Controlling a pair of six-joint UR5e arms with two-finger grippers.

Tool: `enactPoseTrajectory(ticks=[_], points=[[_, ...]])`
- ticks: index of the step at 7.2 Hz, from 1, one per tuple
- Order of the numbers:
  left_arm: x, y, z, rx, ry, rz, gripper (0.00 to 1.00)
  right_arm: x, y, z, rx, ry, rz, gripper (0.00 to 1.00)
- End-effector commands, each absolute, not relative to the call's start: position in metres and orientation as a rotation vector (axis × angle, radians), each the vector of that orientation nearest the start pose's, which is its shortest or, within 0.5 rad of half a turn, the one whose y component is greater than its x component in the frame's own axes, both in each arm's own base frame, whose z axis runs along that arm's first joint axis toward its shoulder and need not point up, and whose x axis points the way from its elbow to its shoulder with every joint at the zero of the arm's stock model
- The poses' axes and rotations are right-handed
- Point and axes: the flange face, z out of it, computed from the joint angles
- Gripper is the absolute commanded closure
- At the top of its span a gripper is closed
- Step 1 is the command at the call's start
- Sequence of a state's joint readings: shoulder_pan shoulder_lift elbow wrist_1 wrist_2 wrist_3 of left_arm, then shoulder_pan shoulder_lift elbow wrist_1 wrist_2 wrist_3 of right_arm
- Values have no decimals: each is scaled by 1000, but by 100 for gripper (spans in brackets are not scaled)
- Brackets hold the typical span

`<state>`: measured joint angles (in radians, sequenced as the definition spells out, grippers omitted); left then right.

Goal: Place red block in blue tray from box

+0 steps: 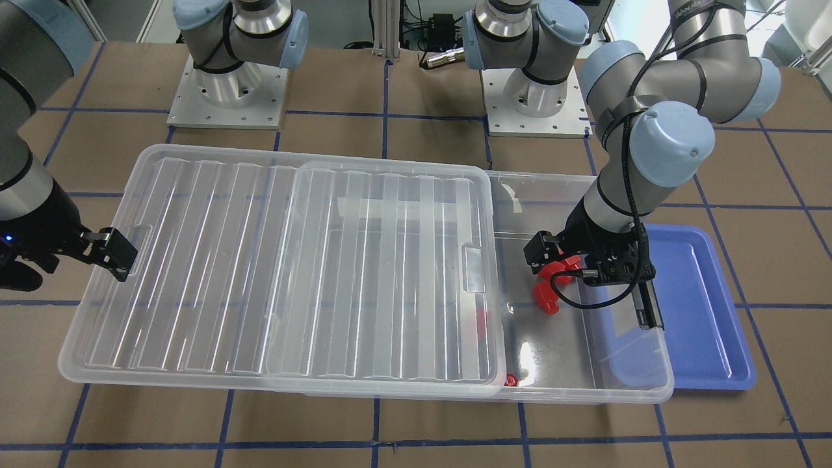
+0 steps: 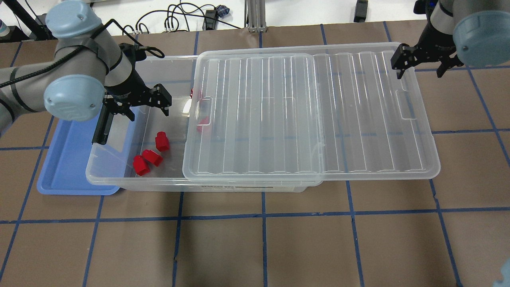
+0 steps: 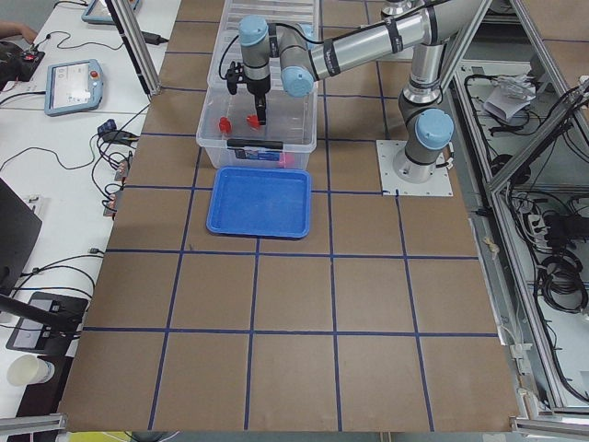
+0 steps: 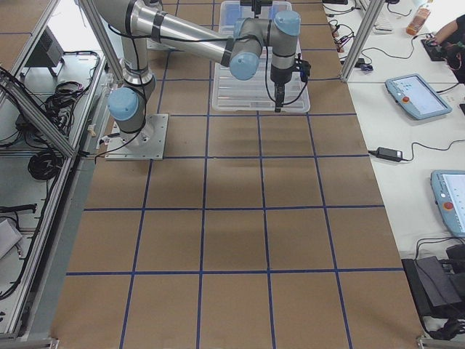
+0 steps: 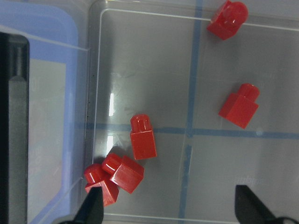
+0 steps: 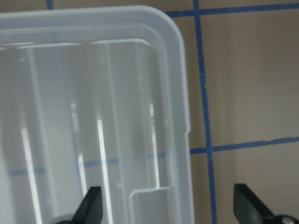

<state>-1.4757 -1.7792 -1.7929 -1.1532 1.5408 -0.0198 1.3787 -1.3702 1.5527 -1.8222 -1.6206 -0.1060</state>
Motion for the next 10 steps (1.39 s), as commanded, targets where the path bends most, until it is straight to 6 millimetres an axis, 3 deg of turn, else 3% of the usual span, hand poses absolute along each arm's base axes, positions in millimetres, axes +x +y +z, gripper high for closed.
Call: enactPoseTrajectory(ticks=[1,2,3,4,7,10], points=[[-88,-544,271,-212,3159,100,0,86,-561,499,152,3108,-62,0],[-88,-544,257,-234,3156,116,0,125,-544,523,215,3101,-88,0],[-84,-545,249,-251,3155,118,0,143,-533,524,217,3109,-74,0],[-75,-549,240,-275,3153,132,0,145,-533,517,210,3112,-62,0],[-72,-555,213,-271,3153,178,0,147,-521,508,207,3110,-42,0],[-71,-557,203,-216,3159,190,0,146,-522,508,205,3114,-43,0]])
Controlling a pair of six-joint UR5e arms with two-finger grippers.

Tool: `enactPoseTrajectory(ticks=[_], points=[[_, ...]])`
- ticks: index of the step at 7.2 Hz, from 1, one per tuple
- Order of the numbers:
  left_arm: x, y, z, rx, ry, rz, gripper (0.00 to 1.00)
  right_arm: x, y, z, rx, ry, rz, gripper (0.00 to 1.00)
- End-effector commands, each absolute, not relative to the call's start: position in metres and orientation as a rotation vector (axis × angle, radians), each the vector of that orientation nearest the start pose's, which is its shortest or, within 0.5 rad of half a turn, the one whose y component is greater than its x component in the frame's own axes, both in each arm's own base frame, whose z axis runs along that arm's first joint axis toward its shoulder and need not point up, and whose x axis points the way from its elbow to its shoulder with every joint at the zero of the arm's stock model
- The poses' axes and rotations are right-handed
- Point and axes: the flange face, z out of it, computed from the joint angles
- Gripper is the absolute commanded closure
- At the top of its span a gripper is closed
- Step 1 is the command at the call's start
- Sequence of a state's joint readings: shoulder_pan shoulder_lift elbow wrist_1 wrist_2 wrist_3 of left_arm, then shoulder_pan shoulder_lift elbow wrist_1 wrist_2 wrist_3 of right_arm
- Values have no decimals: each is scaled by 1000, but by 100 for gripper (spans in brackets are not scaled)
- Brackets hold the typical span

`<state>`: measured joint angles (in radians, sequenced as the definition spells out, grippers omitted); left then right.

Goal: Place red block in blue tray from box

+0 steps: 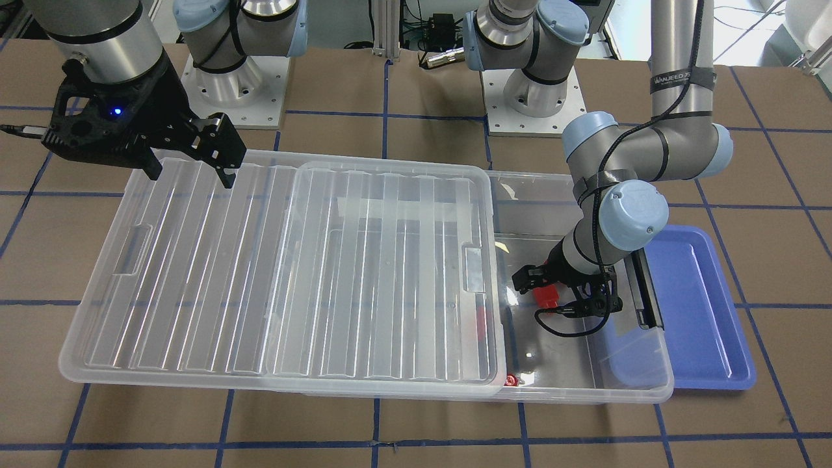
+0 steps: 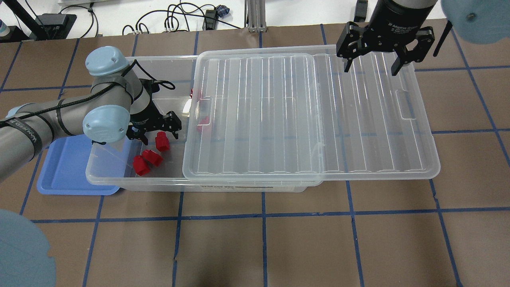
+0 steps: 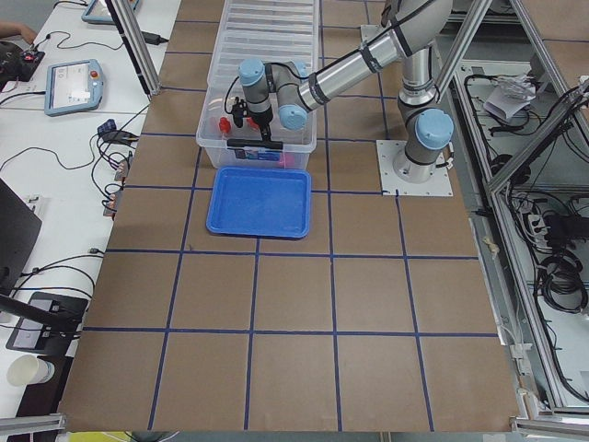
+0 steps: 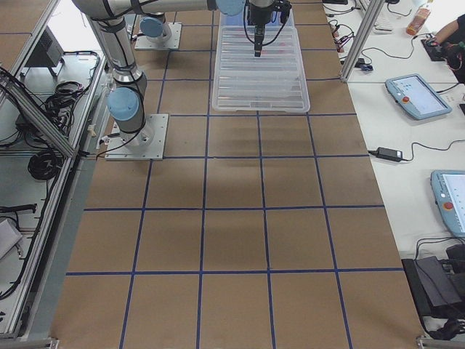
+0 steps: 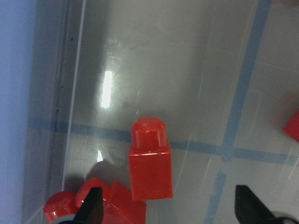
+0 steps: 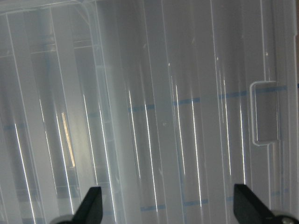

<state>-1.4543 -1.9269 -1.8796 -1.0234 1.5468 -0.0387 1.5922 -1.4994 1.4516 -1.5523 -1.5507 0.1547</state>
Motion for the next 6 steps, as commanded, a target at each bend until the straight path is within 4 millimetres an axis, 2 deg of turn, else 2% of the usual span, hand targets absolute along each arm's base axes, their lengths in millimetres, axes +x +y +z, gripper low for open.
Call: enactPoseTrajectory(ticks=[1,3,4,5,6], points=[[-71,-557,202,-218,3159,192,0,146,-521,508,205,3114,-43,0],[-71,-558,199,-213,3157,197,5,146,-521,508,198,3116,-43,0],[-71,-562,183,-221,3158,197,10,146,-521,509,196,3116,-45,0],[-73,-566,177,-208,3159,149,11,146,-521,508,193,3116,-43,0],[-73,-565,176,-198,3160,149,46,146,-521,508,193,3115,-43,0]])
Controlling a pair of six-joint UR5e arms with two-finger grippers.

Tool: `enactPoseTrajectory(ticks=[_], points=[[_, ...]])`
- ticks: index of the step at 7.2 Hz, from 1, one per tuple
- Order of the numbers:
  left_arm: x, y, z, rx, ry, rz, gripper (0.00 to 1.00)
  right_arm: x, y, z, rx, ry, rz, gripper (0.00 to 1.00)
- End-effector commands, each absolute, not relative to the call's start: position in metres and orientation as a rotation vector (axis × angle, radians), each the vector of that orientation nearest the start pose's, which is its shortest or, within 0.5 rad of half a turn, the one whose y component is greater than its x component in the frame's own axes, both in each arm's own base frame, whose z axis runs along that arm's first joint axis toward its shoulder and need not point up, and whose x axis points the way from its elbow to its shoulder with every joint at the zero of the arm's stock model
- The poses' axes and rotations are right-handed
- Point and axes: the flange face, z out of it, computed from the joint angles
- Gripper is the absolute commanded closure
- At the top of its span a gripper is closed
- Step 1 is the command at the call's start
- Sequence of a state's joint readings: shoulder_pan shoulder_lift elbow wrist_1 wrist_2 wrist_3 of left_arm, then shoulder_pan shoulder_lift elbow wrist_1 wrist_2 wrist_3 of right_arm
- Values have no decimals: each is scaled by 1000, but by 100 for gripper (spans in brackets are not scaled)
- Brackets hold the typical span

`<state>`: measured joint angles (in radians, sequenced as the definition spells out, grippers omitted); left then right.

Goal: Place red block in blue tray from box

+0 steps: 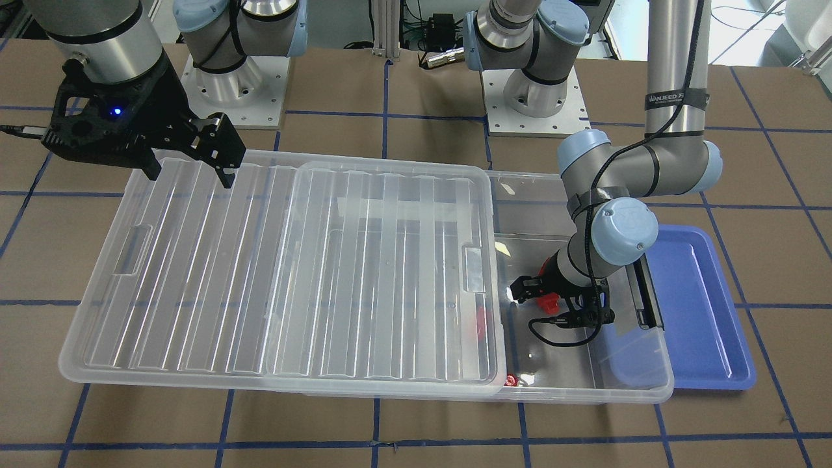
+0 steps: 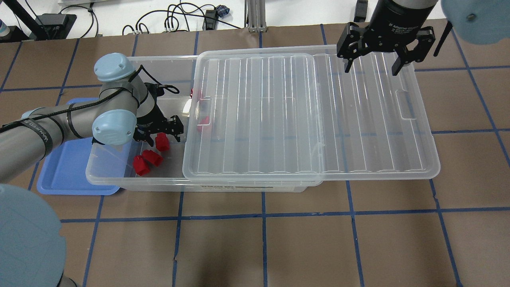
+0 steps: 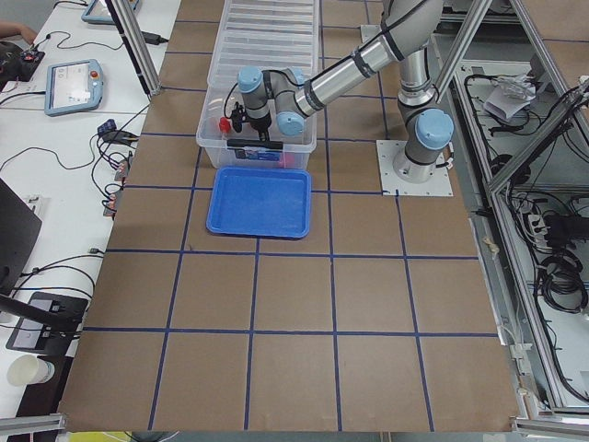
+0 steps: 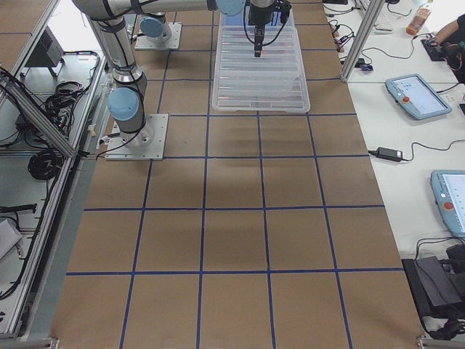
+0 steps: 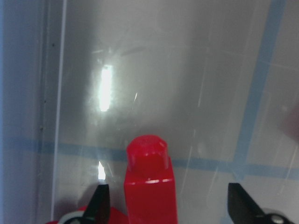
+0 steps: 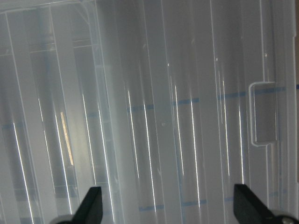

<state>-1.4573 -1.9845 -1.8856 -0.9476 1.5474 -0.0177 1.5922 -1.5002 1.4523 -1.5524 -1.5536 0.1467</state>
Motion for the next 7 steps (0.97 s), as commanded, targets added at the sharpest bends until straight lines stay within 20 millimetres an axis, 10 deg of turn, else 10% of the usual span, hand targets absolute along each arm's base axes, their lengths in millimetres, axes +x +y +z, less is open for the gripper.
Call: enactPoseTrajectory(ticks=[1,3,5,7], points=[[-74,-565,178,-198,3158,142,69,146,-521,508,193,3116,-43,0],[-74,-566,184,-196,3158,146,100,145,-522,509,193,3116,-46,0],[-79,-568,215,-181,3155,199,100,146,-521,509,189,3115,-45,0],[-80,-586,295,-175,3154,256,100,126,-529,509,168,3120,-42,0]])
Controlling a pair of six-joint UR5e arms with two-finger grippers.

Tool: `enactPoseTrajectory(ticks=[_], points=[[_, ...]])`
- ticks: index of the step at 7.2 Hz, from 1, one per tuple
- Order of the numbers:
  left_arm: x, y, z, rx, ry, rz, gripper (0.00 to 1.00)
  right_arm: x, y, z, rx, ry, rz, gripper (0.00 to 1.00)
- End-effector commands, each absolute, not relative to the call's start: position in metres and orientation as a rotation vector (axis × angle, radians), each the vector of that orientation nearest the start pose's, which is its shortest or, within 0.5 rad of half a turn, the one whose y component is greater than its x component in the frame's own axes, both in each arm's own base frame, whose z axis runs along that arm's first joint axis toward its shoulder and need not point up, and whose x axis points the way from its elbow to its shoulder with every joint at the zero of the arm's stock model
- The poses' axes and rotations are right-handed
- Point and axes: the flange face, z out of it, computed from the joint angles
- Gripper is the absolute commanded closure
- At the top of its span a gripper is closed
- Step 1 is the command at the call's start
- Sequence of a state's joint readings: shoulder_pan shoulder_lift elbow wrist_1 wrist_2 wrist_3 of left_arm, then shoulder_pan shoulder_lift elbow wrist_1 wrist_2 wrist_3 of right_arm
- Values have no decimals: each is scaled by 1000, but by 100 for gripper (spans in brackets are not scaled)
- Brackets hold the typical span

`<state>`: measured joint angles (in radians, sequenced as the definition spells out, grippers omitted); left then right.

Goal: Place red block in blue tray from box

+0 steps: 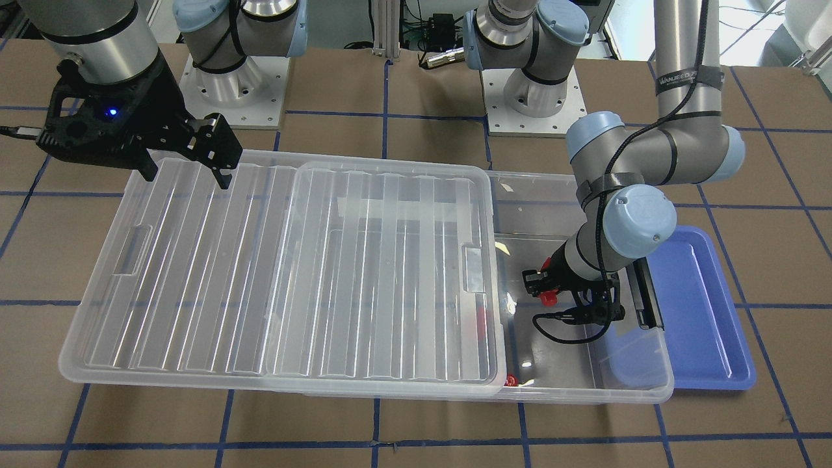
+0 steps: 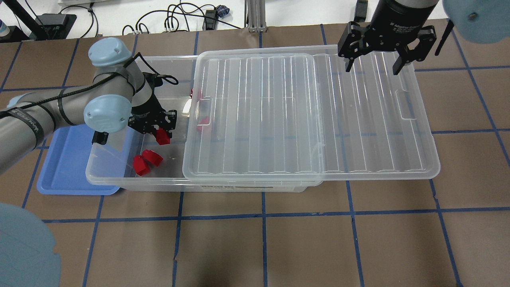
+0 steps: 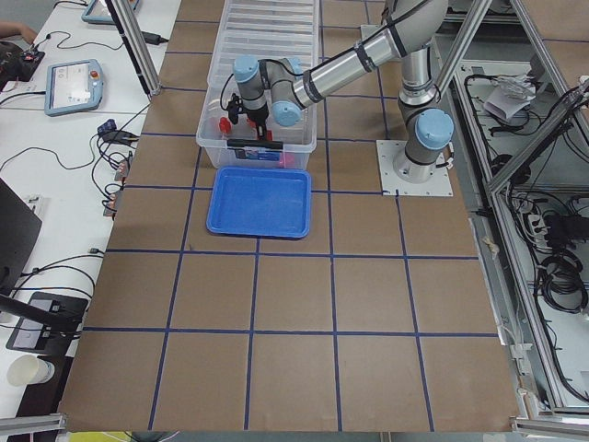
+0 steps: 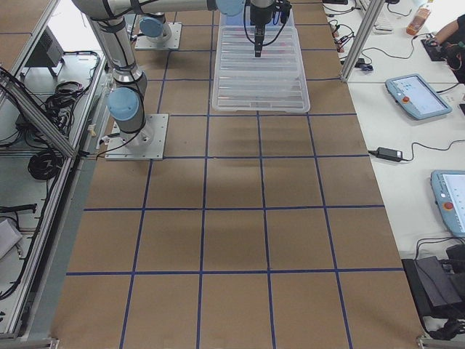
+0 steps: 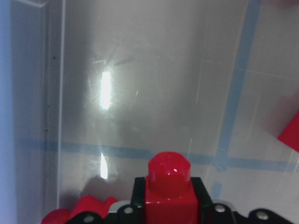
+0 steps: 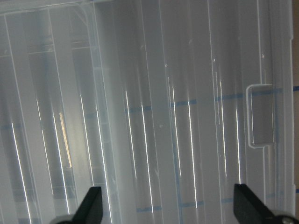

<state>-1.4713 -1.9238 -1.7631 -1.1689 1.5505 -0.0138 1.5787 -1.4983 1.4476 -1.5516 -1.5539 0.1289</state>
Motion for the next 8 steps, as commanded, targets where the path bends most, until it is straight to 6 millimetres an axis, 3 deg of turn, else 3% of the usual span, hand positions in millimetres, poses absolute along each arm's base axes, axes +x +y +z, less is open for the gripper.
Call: enactPoseTrajectory(ticks=[1,3,4,5,6,7,8], points=[[-82,-588,332,-170,3153,282,100,92,-535,508,164,3135,-36,0],[-77,-588,404,-140,3112,330,100,-11,-544,499,-59,3123,-23,0],[-69,-591,420,9,3070,280,100,-57,-543,489,-36,3125,-15,0],[-58,-588,432,59,3036,251,100,-77,-546,465,-32,3156,-58,0],[-52,-583,445,173,2989,226,100,-90,-542,428,-36,3177,-59,0],[-48,-578,457,190,2983,201,100,-96,-536,399,-19,3182,-74,0],[-13,-578,456,175,2996,216,100,-99,-543,378,-77,3180,-59,0]])
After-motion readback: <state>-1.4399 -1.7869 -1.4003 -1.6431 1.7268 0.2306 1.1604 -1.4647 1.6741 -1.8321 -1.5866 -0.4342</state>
